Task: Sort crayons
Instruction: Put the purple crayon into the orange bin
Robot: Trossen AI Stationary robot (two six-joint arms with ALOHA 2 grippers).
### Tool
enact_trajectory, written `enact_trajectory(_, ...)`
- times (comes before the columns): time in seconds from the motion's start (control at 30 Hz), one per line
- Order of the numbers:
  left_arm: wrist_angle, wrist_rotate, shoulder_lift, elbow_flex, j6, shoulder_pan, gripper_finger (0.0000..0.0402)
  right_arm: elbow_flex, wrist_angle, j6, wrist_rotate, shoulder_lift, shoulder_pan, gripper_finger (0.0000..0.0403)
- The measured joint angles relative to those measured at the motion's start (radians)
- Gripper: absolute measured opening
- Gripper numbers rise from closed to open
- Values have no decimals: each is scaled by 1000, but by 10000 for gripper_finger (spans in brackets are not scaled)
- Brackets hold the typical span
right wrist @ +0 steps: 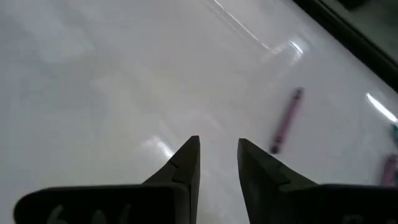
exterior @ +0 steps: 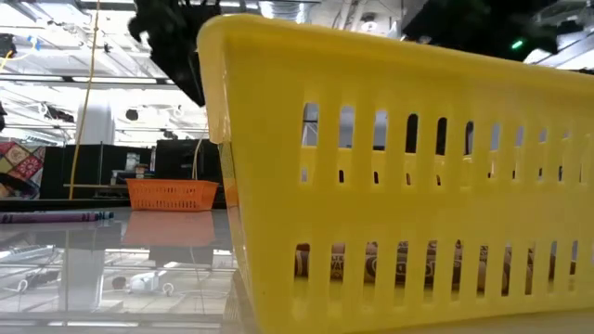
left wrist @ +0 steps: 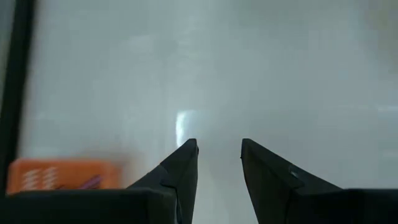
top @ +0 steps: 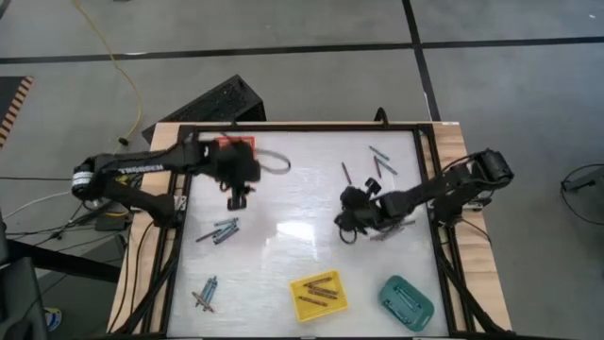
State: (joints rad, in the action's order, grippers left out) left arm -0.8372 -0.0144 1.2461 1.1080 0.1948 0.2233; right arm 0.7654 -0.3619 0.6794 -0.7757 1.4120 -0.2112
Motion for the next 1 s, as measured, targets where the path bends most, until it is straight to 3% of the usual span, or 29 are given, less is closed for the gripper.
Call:
enact_trajectory(0.27,85,139,25,0,-131,-346,113,0,-20,28,152,0,218,103)
enact_trajectory(0.47,173,210,92,0,-176,-522,113,0,-27,21,226,0,335,103)
enact_trajectory(0.87,254,221,254,0,-218,-638,113,0,-8,-52,342,0,478,104)
enact_trajectory(1.0,308,219,274,0,-216,-652,113,0,12,-61,360,0,483,128)
